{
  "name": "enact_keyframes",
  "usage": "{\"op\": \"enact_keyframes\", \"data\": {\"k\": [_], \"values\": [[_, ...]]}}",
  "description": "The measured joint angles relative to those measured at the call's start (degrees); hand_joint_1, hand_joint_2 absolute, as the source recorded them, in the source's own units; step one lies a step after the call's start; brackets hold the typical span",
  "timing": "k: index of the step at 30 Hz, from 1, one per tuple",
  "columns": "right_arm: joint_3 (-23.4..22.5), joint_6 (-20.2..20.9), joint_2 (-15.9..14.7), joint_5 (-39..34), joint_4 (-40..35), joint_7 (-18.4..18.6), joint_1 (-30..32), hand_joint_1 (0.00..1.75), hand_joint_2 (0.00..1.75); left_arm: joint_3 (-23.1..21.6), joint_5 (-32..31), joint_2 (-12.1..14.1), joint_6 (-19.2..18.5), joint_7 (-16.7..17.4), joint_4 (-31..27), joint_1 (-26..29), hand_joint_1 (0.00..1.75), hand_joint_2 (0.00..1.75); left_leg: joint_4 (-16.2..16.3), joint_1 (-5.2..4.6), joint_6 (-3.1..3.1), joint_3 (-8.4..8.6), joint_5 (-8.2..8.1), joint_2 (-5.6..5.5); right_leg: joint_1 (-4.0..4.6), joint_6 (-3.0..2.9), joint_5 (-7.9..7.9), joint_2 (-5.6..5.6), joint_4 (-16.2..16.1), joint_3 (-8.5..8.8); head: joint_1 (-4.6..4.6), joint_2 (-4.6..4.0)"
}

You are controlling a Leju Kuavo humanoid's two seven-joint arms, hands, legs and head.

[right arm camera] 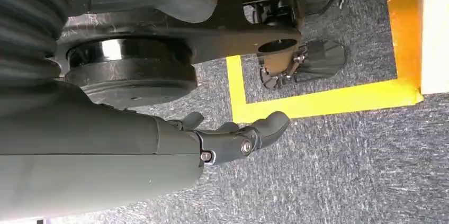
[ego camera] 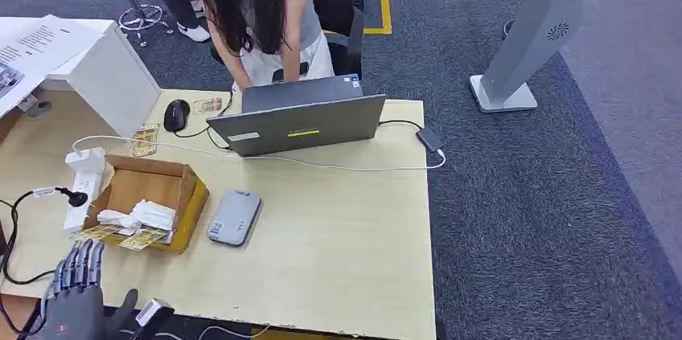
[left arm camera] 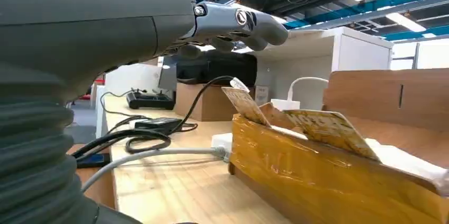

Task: Pass the card to the sensor for recognition and then transmit it.

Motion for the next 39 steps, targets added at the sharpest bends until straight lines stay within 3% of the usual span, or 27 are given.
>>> {"op": "enact_keyframes", "data": {"k": [5,12,21,39], "values": [[0.0,0.0,0.0,0.3,0.0,0.0,0.0,0.00,1.75,-0.4,0.4,-0.4,0.0,0.0,0.0,-0.2,0.00,1.75,0.0,0.00,0.00,0.01,0.00,0.00,0.00,0.00,0.00,0.01,0.0,-0.01,-0.02,0.00],[0.3,-0.2,0.1,1.0,0.0,-0.5,0.0,0.00,1.75,-5.0,-0.3,-1.1,0.0,0.2,0.0,-1.1,0.00,1.75,0.0,0.00,0.00,0.00,0.00,-0.01,0.00,0.00,0.00,0.00,0.0,0.00,-0.02,0.00],[0.4,-0.2,0.1,1.6,0.0,-0.7,0.0,0.00,1.75,-7.7,-0.5,-1.3,0.0,0.4,0.0,-1.4,0.00,1.75,0.0,0.00,0.00,0.01,0.00,0.00,0.00,-0.01,0.01,0.01,0.0,-0.01,0.00,0.00],[0.9,0.0,0.1,2.2,0.0,-0.9,0.2,0.00,1.75,-8.0,0.4,-0.2,0.0,2.2,0.0,-1.3,0.00,1.75,0.0,0.02,0.00,0.01,0.00,0.00,0.01,-0.01,0.00,0.03,0.0,-0.01,0.00,0.00]]}}
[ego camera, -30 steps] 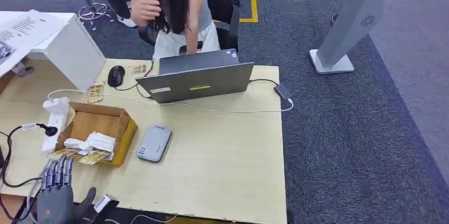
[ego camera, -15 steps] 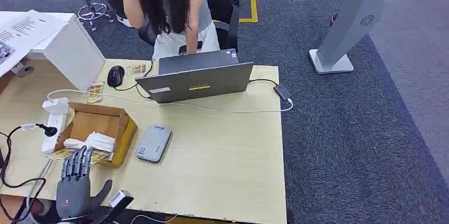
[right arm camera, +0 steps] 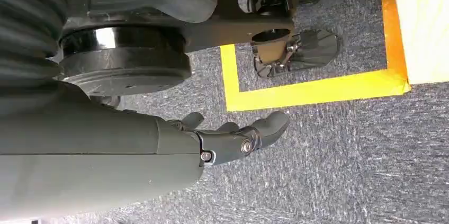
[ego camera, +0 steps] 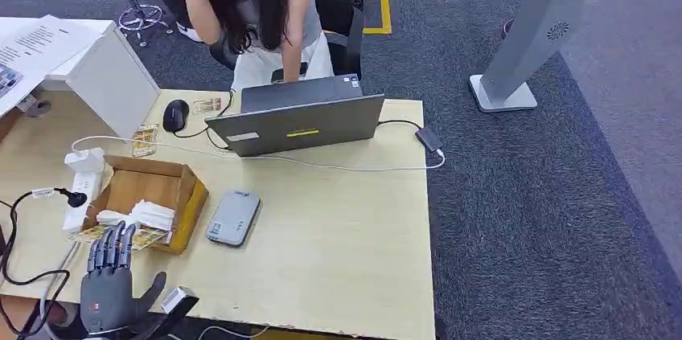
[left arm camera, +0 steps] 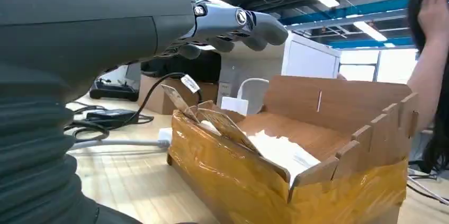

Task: Pass the card to the sensor for recognition and then transmit it.

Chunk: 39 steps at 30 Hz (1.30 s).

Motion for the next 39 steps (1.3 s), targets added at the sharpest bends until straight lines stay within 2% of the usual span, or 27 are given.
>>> {"op": "enact_keyframes", "data": {"k": [10,17,39], "values": [[0.0,0.0,0.0,0.7,0.0,0.0,0.0,0.00,1.75,1.4,1.0,1.9,0.0,-0.8,0.7,-1.4,0.00,1.75,0.0,0.02,0.00,0.01,0.00,0.01,0.02,0.00,0.00,0.02,0.0,0.00,0.02,0.00],[0.4,0.0,0.0,1.2,-0.1,0.1,0.1,0.00,1.75,1.5,-1.5,2.1,0.0,0.6,1.5,-2.8,0.00,1.75,0.0,0.02,0.00,0.02,0.00,0.04,0.02,-0.01,0.01,0.06,0.0,0.00,0.00,0.00],[0.6,0.0,0.0,1.2,-0.1,0.2,0.1,0.00,1.75,0.1,-2.3,2.4,0.0,3.2,2.1,-3.5,0.00,1.75,0.0,0.03,0.00,0.04,0.00,0.10,0.03,-0.01,0.01,0.13,0.0,-0.02,0.00,0.00]]}}
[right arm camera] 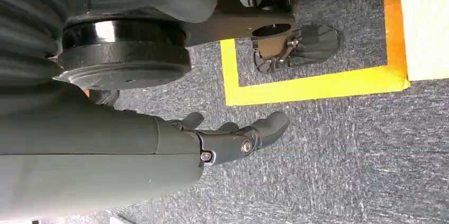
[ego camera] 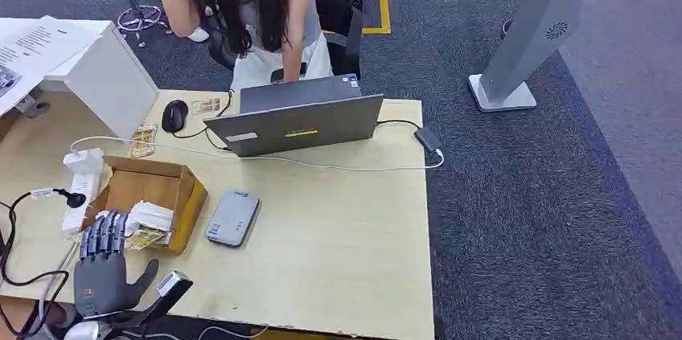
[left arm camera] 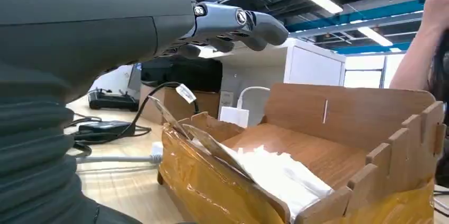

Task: Pass the card to the sensor for recognition and then transmit it.

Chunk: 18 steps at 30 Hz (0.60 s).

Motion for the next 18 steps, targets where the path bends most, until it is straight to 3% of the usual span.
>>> {"op": "enact_keyframes", "data": {"k": [10,18], "values": [[0.0,0.2,0.0,0.2,0.0,0.0,0.0,0.00,1.75,-1.0,0.0,0.5,0.0,3.1,0.0,0.0,0.00,1.75,0.0,0.01,0.00,0.01,0.00,0.00,0.01,-0.01,0.01,0.00,0.0,0.00,0.00,0.00],[0.0,0.2,0.0,0.2,0.0,0.1,0.0,0.00,1.75,-1.0,0.0,0.5,0.0,3.4,0.0,0.0,0.00,1.75,0.0,0.01,0.00,0.01,0.00,0.01,0.01,-0.01,0.01,0.00,0.0,0.00,0.00,0.00]]}}
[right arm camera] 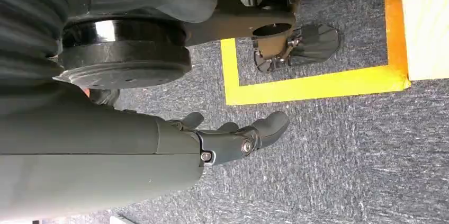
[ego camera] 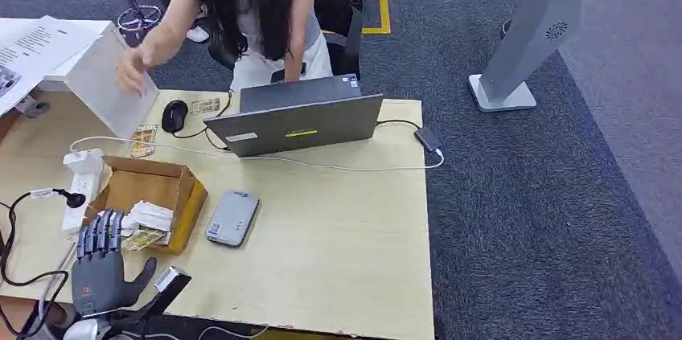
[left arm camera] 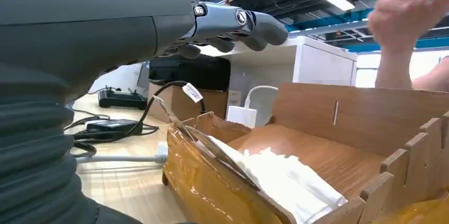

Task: Pass the card to the sensor for recognition and then transmit it.

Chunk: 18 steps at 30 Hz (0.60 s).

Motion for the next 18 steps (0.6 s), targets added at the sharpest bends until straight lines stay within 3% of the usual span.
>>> {"op": "enact_keyframes", "data": {"k": [12,18], "values": [[0.0,0.0,0.0,0.1,0.0,0.0,0.0,0.00,1.75,0.0,0.0,0.0,0.0,0.1,0.0,0.0,0.00,1.75,0.0,0.00,0.00,0.00,0.00,0.00,0.00,0.00,0.00,0.00,0.0,0.00,0.00,0.00],[0.0,0.0,0.0,0.4,0.0,0.3,0.0,0.00,1.75,-0.5,0.0,0.5,0.0,1.8,0.1,-0.2,0.00,1.75,0.0,0.00,0.00,0.01,0.00,0.02,0.01,0.00,0.00,0.01,0.0,0.00,0.02,0.00]]}}
